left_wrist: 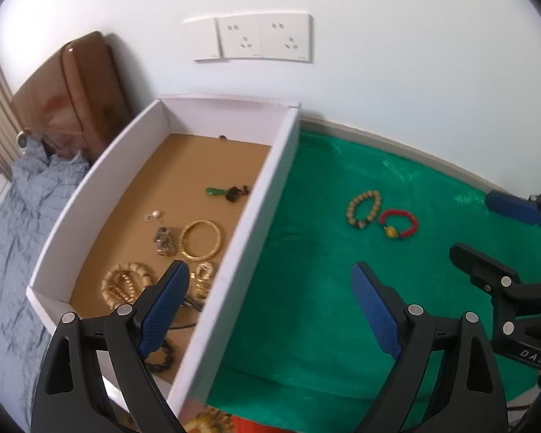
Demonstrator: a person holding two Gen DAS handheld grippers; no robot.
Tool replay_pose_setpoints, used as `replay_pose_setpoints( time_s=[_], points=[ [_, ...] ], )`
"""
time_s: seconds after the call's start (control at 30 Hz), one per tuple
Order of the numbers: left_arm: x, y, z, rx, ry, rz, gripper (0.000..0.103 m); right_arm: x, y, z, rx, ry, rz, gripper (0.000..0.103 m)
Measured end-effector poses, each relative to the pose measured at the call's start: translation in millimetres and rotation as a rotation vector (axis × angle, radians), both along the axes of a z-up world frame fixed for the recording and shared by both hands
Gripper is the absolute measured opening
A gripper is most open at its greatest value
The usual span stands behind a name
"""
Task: Organize jewelry
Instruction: 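Withdraw both tools from the box over the last two bracelets, then grasp the wooden bead bracelet with the left tool while the right tool grasps the red bead bracelet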
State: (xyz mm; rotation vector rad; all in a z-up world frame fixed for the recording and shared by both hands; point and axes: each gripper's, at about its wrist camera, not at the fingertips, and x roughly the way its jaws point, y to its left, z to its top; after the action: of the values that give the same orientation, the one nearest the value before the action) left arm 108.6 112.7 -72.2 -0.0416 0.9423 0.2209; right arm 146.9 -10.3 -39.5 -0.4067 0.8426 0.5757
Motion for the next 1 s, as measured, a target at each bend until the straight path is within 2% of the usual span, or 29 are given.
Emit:
replay_pose_setpoints(
  time_s=[0.13, 0.3, 0.43, 0.57, 0.67, 0.77, 0.9, 1.0],
  points=[
    [2.1, -11.1, -21.4, -0.021, 0.058, -0.047, 0.092, 1.6, -39.5, -31.6, 0.031, 0.094, -0.112, 0.068],
    [22.2, -31.9, -64.1, -0.093, 0.178, -0.120, 0.092, 4.0, -92.1, -83.6, 0.059, 0.279, -0.286, 0.068],
    [53.7, -46.2, -77.3, -0.147, 0.201, -0.159, 0.092, 3.0, -105.8, -93.4, 0.087, 0.307, -0.321, 0.068],
    [98.2, -47.1, -82.3, -0.195, 0.178, -0.168, 0.092, 10.0, -109.7, -92.8, 0.133, 0.308, -0.319, 0.068],
    [133.1, -41.8, -88.2, -0.173, 0.159, -0.143, 0.090, 21.4, -108.3, -96.7, 0.165, 0.330, -0.302, 0.068],
    [169.5, -44.4, -105.6, -0.135, 0.177, -0.150, 0.086, 27.8, -108.5, -100.9, 0.195, 0.348, -0.292, 0.068],
    [194.5, -47.4, -130.4, -0.101, 0.230, -0.155, 0.078, 31.9, -109.7, -109.3, 0.206, 0.371, -0.294, 0.068],
    [200.4, -48.3, -147.0, -0.079, 0.262, -0.151, 0.077, 33.8, -114.5, -113.7, 0.218, 0.384, -0.304, 0.068]
  ],
)
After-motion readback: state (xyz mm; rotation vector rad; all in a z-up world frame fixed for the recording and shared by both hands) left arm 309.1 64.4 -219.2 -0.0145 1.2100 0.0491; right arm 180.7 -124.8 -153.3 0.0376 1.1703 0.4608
